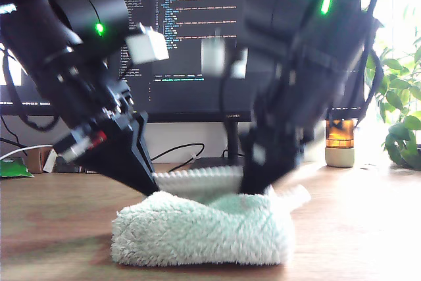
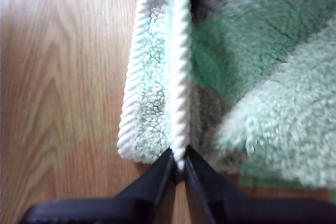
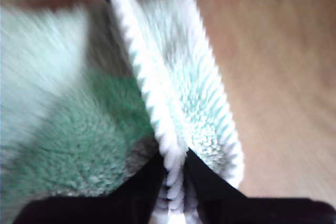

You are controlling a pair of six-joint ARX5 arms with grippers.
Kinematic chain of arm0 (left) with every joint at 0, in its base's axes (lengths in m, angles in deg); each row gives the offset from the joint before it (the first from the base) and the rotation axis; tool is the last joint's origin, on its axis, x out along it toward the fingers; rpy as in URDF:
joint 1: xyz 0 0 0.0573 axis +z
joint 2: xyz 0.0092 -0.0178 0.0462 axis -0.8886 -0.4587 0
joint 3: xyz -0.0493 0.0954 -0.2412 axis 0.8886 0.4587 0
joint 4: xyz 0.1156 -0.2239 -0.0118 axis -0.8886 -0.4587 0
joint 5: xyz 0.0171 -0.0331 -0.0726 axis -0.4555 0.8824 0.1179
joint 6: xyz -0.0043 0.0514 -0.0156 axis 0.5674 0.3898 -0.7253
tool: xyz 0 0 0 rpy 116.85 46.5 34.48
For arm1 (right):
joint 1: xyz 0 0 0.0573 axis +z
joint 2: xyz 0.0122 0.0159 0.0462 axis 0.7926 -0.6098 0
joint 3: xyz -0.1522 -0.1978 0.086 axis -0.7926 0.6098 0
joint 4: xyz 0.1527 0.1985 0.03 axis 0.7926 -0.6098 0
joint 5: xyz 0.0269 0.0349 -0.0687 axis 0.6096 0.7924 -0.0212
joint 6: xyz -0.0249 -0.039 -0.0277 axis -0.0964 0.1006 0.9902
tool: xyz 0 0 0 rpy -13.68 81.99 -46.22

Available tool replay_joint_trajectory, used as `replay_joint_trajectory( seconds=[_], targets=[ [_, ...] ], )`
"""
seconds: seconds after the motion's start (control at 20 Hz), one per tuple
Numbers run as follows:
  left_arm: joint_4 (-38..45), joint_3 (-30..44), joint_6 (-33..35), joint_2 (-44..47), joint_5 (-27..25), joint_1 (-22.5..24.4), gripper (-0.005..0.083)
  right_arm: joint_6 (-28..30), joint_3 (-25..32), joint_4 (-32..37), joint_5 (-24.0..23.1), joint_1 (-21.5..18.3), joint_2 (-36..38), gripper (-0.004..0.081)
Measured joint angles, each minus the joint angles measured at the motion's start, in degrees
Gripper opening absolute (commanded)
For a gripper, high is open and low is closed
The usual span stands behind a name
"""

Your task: Fold the tea towel to a neat square and place it to the right

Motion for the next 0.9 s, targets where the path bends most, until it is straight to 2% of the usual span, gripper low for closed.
replay_joint_trajectory(
  seconds=[0.3, 0.75, 0.9],
  targets=[
    [0.87, 0.00, -0.15, -0.02, -0.33, 0.85, -0.0019, 0.00, -0.02, 2.62, -0.04, -0.02, -1.60, -0.0012],
    [1.90, 0.00, -0.24, -0.02, -0.96, 1.57, 0.0201, 0.00, -0.02, 2.73, -1.36, -0.07, -1.60, 0.0008],
    [1.90, 0.00, -0.33, -0.02, -2.05, 1.81, 0.0201, 0.00, -0.02, 2.75, -1.53, -0.07, -1.60, 0.0060]
  ],
)
